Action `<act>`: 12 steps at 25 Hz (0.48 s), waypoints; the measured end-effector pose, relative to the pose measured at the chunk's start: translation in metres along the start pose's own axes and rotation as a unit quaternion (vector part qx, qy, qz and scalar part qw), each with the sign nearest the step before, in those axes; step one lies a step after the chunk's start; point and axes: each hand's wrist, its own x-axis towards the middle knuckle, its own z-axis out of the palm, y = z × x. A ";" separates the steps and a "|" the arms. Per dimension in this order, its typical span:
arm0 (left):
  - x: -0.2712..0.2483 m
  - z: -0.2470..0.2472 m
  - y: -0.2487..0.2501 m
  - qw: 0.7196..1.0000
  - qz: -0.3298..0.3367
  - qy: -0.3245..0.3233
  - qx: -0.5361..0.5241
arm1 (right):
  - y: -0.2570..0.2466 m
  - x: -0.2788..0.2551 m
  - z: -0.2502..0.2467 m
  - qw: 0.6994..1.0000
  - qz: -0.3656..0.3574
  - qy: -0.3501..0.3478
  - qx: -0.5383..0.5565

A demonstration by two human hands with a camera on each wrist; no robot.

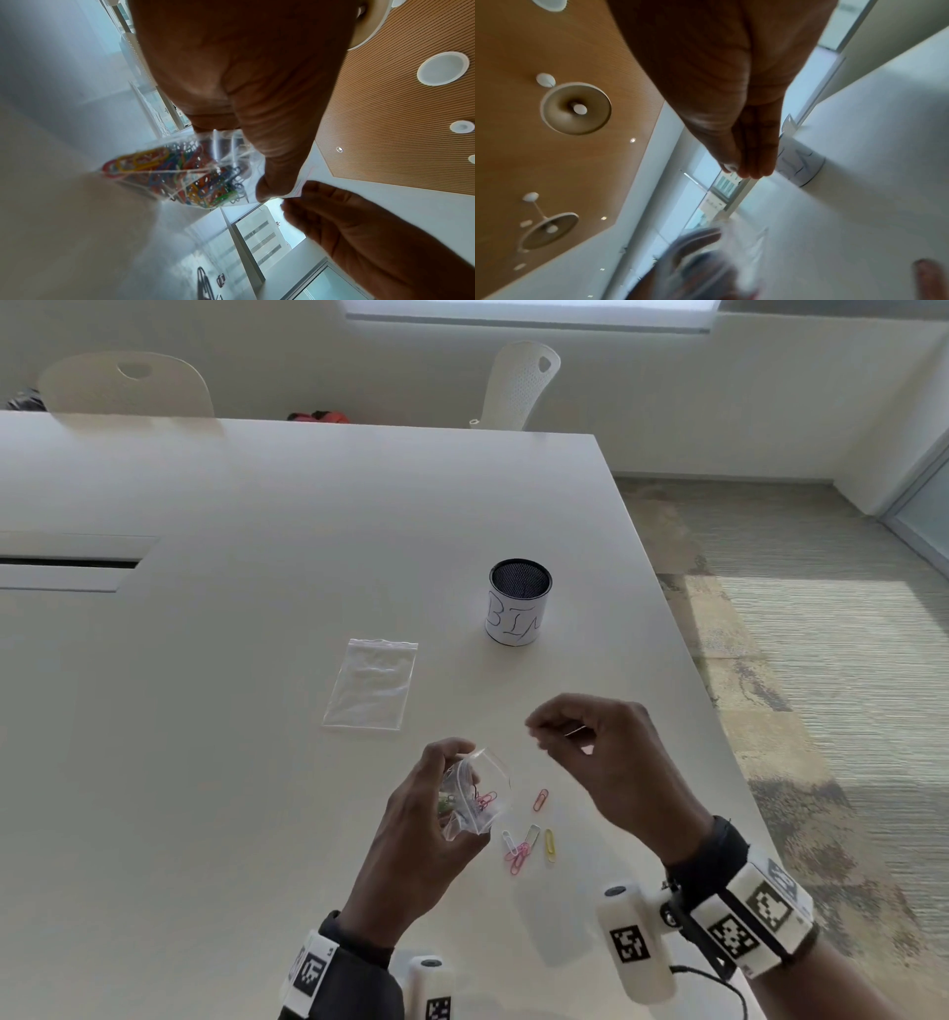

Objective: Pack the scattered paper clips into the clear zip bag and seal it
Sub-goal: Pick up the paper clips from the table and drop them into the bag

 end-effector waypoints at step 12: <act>0.000 -0.002 -0.002 1.000 -0.008 0.003 0.010 | 0.026 -0.046 0.012 0.932 0.041 -0.288 -0.217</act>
